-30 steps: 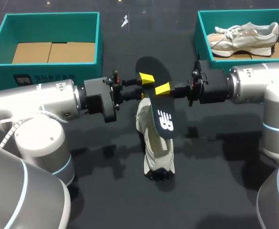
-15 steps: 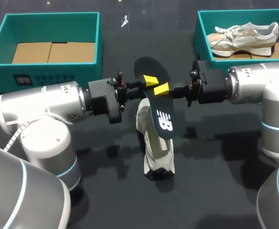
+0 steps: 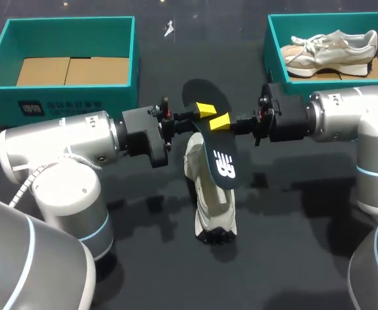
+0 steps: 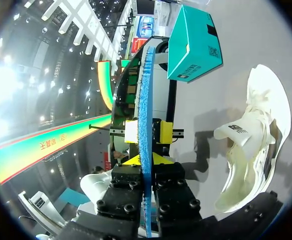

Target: Take the shoe out of the shoebox, open the shoe tongue, remove and reinsert the insole, then place the shoe into the shoebox

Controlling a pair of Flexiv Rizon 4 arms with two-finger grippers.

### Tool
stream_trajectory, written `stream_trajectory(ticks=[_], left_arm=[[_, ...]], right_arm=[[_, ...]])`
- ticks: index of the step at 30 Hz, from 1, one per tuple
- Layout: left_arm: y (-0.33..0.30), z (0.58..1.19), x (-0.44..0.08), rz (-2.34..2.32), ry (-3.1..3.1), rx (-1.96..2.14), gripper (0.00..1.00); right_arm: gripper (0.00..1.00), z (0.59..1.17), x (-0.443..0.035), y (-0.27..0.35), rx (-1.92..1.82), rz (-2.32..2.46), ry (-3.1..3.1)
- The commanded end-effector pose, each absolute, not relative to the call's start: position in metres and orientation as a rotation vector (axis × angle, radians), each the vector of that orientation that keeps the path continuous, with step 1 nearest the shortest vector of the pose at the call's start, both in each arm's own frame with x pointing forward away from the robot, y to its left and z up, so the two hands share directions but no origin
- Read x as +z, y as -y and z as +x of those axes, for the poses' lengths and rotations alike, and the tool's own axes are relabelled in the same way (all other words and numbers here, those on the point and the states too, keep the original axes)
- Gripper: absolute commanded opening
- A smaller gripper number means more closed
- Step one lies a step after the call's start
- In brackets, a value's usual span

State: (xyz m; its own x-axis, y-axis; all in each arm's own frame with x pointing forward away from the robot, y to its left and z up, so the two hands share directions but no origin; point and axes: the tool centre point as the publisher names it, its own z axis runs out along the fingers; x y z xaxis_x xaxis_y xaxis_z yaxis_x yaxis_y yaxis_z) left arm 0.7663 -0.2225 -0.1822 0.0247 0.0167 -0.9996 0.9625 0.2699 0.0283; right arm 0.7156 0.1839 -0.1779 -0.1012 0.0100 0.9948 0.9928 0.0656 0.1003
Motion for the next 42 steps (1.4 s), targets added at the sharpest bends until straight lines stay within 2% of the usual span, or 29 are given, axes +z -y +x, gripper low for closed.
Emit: stream_trajectory(ticks=[1, 6, 7, 8, 16, 17, 18, 19, 29, 31, 42], left_arm=[[0.227, 0.767, -0.182, 1.028, -1.317, -0.975, 0.17], [0.23, 0.766, -0.182, 1.035, -1.312, -0.974, 0.15], [0.231, 0.765, -0.182, 1.037, -1.311, -0.974, 0.1], [0.231, 0.765, -0.182, 1.037, -1.311, -0.973, 0.01], [0.232, 0.765, -0.183, 1.042, -1.309, -0.971, 0.0], [0.231, 0.764, -0.183, 1.043, -1.309, -0.971, 0.0], [0.23, 0.764, -0.183, 1.043, -1.311, -0.973, 0.0], [0.228, 0.763, -0.182, 1.043, -1.312, -0.975, 0.0], [0.205, 0.757, -0.175, 1.045, -1.336, -0.968, 0.0], [0.201, 0.752, -0.173, 1.048, -1.336, -0.967, 0.0], [0.18, 0.713, -0.17, 1.109, -1.354, -0.984, 0.0]], right_arm=[[0.0, 0.715, -0.179, -0.184, -1.227, -1.122, 1.32], [0.0, 0.716, -0.181, -0.184, -1.229, -1.121, 1.313], [0.0, 0.716, -0.181, -0.184, -1.229, -1.12, 1.313], [0.0, 0.716, -0.181, -0.184, -1.229, -1.12, 1.312], [0.0, 0.717, -0.183, -0.183, -1.241, -1.119, 1.296], [0.33, 0.718, -0.183, -0.182, -1.242, -1.11, 1.297], [0.87, 0.718, -0.183, -0.182, -1.243, -1.1, 1.304], [1.0, 0.718, -0.183, -0.18, -1.247, -1.086, 1.317], [1.0, 0.707, -0.182, -0.132, -1.276, -1.055, 1.458], [1.0, 0.707, -0.188, -0.116, -1.304, -1.167, 1.498], [1.0, 0.707, -0.188, -0.116, -1.304, -1.167, 1.498]])
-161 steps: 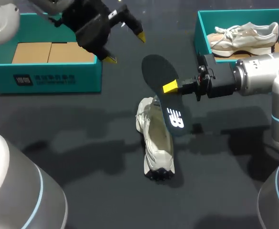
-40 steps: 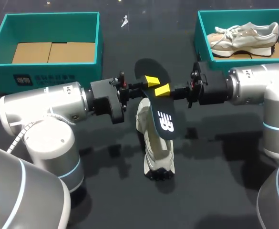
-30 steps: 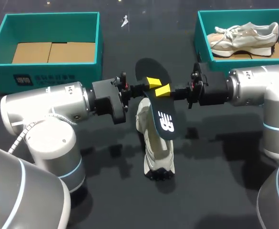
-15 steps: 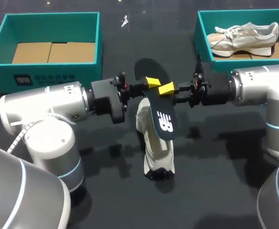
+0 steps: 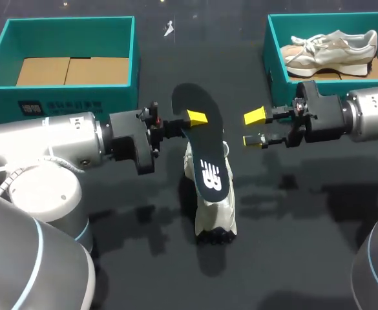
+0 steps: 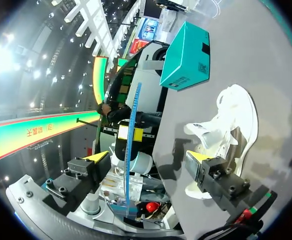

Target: Take the shoe out of the shoebox, open the shoe tongue, remove and reinsert the insole, then place the shoe into the shoebox

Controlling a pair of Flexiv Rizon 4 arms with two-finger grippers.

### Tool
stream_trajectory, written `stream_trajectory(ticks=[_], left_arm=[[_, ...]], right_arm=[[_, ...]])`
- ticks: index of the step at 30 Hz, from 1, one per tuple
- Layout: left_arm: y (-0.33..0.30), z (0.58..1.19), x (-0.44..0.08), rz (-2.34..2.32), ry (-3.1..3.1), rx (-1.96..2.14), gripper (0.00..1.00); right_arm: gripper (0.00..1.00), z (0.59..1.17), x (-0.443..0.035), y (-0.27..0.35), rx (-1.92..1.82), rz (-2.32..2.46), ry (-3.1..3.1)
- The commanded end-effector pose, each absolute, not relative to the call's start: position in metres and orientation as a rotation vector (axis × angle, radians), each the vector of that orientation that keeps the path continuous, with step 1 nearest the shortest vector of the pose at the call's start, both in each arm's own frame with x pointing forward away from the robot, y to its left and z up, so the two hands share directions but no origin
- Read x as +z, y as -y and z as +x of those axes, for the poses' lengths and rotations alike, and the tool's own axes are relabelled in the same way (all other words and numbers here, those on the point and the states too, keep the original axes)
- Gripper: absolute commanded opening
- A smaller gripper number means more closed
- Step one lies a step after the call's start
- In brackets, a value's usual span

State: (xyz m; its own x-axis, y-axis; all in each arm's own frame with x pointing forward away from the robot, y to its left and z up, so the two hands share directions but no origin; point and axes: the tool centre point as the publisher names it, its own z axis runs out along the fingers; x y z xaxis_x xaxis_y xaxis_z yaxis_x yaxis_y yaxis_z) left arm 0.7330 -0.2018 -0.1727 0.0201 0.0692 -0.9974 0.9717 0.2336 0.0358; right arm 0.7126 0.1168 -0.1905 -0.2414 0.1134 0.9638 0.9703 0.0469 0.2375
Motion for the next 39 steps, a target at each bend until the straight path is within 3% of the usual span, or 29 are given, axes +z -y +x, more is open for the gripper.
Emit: stream_trajectory(ticks=[1, 9, 24, 39], left_arm=[[0.179, 0.71, -0.169, 1.113, -1.358, -0.993, 0.0], [0.173, 0.691, -0.153, 1.146, -1.34, -1.001, 0.0], [0.173, 0.685, -0.149, 1.173, -1.312, -1.038, 0.0], [0.189, 0.632, -0.138, 1.213, -1.43, -1.194, 0.0]], right_arm=[[1.0, 0.707, -0.189, -0.114, -1.283, -1.147, 1.559], [1.0, 0.698, -0.2, -0.087, -1.112, -1.274, 1.96], [1.0, 0.698, -0.2, -0.087, -1.112, -1.274, 1.96], [1.0, 0.663, -0.246, -0.044, -1.049, -0.892, 2.386]])
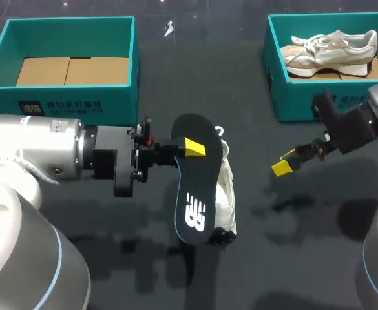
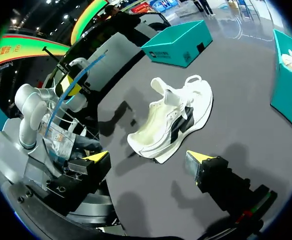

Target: Take the shoe out of the shoebox, open the shoe tongue, remove and reinsert the insole, then place the shoe into the shoebox

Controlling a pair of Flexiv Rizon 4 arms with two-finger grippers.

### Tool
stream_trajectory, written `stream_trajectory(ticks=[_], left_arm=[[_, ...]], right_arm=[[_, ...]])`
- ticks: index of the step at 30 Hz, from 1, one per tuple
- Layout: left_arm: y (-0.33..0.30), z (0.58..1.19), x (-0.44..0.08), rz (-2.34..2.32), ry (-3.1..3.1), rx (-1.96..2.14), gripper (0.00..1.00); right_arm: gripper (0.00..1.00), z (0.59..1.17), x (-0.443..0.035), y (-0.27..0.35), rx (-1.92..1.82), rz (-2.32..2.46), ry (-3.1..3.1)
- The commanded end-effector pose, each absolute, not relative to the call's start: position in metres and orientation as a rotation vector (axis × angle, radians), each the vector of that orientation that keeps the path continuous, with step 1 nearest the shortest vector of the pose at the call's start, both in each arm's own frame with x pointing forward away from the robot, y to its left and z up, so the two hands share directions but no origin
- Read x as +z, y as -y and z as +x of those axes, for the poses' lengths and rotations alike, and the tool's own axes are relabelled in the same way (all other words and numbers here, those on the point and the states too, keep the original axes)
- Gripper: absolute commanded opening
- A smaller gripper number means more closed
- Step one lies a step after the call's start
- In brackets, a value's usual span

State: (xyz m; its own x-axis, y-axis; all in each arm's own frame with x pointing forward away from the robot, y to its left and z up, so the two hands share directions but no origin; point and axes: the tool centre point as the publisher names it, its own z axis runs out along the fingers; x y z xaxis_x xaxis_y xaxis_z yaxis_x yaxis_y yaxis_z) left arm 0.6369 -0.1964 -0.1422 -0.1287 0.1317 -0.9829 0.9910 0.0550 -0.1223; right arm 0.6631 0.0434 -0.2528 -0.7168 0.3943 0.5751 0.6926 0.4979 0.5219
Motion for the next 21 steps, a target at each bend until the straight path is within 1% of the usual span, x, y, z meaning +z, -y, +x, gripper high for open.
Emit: stream_trajectory(ticks=[1, 9, 15, 18, 21], left_arm=[[0.189, 0.632, -0.138, 1.213, -1.43, -1.194, 0.0], [0.189, 0.632, -0.138, 1.213, -1.43, -1.194, 0.0], [0.192, 0.621, -0.141, 1.068, -1.622, -1.326, 0.0], [0.195, 0.614, -0.144, 1.037, -1.674, -1.376, 0.0], [0.199, 0.611, -0.147, 1.069, -1.683, -1.312, 0.0]], right_arm=[[1.0, 0.663, -0.246, -0.044, -1.049, -0.892, 2.386], [1.0, 0.663, -0.246, -0.044, -1.049, -0.892, 2.386], [1.0, 0.657, -0.263, -0.039, -1.173, -0.613, 2.583], [1.0, 0.659, -0.273, -0.04, -1.17, -0.571, 2.656], [1.0, 0.661, -0.28, -0.043, -1.118, -0.533, 2.682]])
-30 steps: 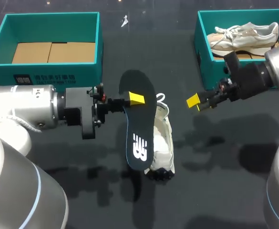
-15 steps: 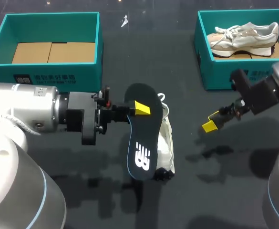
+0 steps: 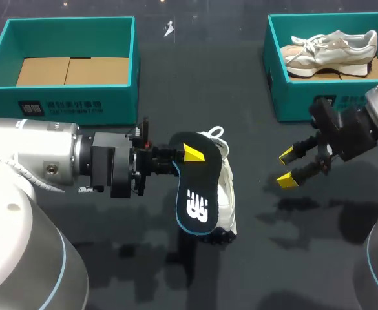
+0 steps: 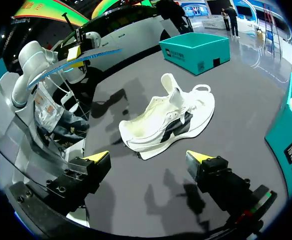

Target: Take the shoe out of the shoebox, open the shoe tongue, remove and reinsert the insole, then place the shoe into the shoebox

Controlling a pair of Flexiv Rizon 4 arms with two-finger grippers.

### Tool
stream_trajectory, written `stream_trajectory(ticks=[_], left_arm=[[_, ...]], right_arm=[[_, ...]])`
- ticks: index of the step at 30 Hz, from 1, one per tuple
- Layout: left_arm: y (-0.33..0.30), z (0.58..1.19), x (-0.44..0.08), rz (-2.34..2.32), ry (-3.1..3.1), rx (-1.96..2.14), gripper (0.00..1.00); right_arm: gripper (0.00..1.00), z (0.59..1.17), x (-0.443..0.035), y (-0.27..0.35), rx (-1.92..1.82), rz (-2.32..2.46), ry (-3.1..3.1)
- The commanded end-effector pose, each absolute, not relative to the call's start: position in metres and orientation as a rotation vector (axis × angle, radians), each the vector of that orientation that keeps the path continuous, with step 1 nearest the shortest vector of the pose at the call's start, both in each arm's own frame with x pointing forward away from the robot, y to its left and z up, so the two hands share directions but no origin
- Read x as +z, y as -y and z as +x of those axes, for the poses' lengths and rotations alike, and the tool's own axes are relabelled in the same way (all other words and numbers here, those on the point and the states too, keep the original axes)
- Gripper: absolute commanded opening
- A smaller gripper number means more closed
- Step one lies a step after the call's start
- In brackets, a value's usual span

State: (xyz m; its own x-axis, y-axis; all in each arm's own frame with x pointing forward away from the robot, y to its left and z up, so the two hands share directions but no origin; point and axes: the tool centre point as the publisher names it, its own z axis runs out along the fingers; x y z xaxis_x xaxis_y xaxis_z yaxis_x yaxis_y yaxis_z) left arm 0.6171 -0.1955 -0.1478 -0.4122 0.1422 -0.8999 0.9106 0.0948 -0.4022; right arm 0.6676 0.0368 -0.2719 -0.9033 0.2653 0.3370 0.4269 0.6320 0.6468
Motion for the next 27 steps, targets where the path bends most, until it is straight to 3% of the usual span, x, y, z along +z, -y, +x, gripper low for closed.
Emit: stream_trajectory(ticks=[1, 9, 12, 27], left_arm=[[0.199, 0.611, -0.147, 1.069, -1.683, -1.312, 0.0], [0.199, 0.611, -0.147, 1.069, -1.683, -1.312, 0.0], [0.213, 0.606, -0.169, 1.071, -1.733, -1.321, 0.0], [0.212, 0.6, -0.191, 0.963, -1.839, -1.356, 0.0]], right_arm=[[1.0, 0.661, -0.28, -0.043, -1.118, -0.533, 2.682], [1.0, 0.661, -0.28, -0.043, -1.118, -0.533, 2.682], [1.0, 0.661, -0.28, -0.043, -1.118, -0.533, 2.682], [1.0, 0.676, -0.317, -0.065, -1.031, -0.233, 2.923]])
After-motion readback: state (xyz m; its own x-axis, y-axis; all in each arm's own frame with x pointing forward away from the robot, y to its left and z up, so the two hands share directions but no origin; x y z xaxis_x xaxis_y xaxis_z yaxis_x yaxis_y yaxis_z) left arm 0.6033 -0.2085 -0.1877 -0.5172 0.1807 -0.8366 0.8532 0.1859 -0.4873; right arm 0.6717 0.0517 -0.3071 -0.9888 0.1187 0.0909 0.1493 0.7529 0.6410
